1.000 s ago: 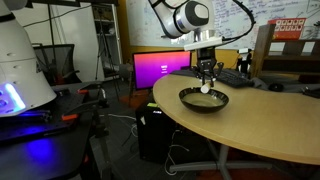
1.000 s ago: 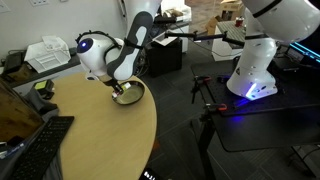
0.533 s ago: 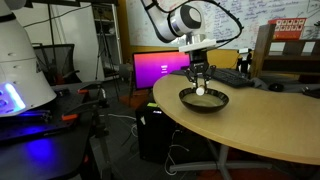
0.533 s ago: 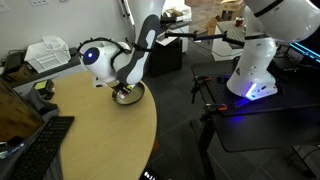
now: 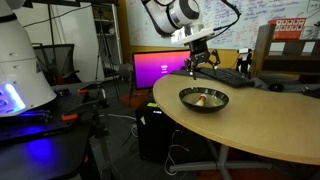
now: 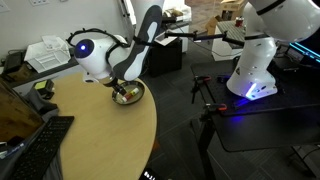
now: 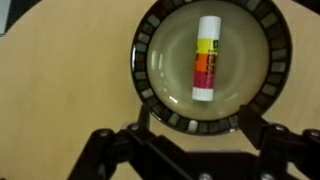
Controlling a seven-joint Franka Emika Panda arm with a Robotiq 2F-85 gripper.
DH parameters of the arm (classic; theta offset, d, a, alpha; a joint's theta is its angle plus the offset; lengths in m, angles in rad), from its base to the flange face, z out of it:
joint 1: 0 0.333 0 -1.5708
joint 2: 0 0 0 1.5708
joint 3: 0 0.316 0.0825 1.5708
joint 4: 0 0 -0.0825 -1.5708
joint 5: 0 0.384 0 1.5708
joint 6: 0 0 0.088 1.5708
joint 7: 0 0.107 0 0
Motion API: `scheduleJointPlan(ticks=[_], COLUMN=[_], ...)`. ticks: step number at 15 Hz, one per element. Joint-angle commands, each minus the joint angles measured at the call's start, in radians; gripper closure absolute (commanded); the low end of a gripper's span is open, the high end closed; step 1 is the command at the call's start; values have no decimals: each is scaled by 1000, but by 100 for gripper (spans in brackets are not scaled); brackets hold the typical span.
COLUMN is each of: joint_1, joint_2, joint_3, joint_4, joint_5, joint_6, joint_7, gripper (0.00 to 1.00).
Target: Put the glue stick in the bowl
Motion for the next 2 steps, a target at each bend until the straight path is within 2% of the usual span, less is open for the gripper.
scheduleJointPlan(ticks=[1, 2], joint_1=[-30, -33], joint_2=[-87, -96], joint_3=[49, 55], joint_4=[-42, -37], joint_5=[131, 176], joint_6=[-47, -78], joint_7=[22, 31], gripper=[0, 0])
